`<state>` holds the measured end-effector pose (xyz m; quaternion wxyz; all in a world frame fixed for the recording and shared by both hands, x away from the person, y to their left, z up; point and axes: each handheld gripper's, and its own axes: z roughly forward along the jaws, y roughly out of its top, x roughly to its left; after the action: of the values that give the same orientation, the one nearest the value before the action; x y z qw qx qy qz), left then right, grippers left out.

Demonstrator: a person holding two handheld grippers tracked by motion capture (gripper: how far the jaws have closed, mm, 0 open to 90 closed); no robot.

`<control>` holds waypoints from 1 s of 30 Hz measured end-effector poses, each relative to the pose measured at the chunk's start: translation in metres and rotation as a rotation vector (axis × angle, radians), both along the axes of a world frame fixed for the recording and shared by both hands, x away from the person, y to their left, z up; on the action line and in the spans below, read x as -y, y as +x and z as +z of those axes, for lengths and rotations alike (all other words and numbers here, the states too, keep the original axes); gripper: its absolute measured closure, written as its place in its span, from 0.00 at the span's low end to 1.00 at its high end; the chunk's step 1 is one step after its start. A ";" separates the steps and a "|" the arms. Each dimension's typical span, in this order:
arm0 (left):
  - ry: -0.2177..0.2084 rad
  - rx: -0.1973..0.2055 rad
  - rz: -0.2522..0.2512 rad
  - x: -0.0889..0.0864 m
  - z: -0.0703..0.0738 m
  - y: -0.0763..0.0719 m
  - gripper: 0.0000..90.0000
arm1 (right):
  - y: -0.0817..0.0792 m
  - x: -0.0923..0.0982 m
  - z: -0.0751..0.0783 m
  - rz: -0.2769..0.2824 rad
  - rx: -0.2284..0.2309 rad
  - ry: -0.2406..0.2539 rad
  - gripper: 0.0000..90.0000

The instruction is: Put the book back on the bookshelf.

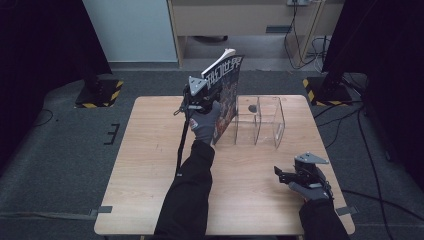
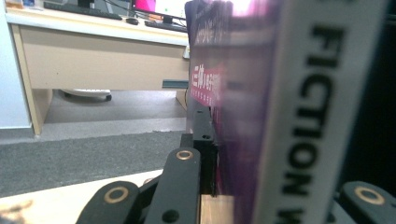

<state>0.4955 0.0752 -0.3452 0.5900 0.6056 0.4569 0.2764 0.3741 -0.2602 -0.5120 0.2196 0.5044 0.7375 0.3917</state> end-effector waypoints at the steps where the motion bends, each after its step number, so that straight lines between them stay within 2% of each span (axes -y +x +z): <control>1: -0.008 -0.001 0.006 0.000 -0.002 0.002 0.91 | 0.000 0.000 0.000 -0.001 0.000 -0.001 0.11; 4: -0.021 0.000 0.018 0.001 -0.007 0.003 0.91 | 0.000 0.000 0.000 0.000 0.000 -0.008 0.11; 9: -0.013 -0.011 0.038 0.003 -0.017 0.004 0.91 | 0.002 0.001 -0.001 -0.004 -0.005 -0.016 0.11; 14: -0.037 -0.022 0.051 0.002 -0.031 0.006 0.91 | 0.002 0.001 -0.001 -0.007 -0.007 -0.020 0.11; 16: -0.048 -0.010 0.059 0.002 -0.036 0.005 0.91 | 0.002 0.001 -0.001 -0.005 -0.005 -0.019 0.11; 21: -0.041 -0.001 0.066 0.002 -0.038 0.004 0.91 | 0.002 0.000 -0.001 0.000 -0.004 -0.022 0.11; 25: -0.063 0.012 0.069 0.002 -0.044 0.001 0.90 | 0.002 0.000 -0.002 0.002 -0.001 -0.025 0.11; 26: -0.082 0.012 0.083 0.002 -0.048 -0.001 0.90 | 0.001 -0.001 -0.002 0.003 -0.002 -0.024 0.11; 30: -0.091 0.016 0.090 0.001 -0.052 -0.002 0.90 | 0.002 -0.001 -0.002 0.005 -0.002 -0.029 0.11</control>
<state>0.4933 0.0739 -0.3975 0.6074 0.5547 0.4912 0.2865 0.3759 -0.2589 -0.5143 0.2253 0.4997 0.7445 0.3810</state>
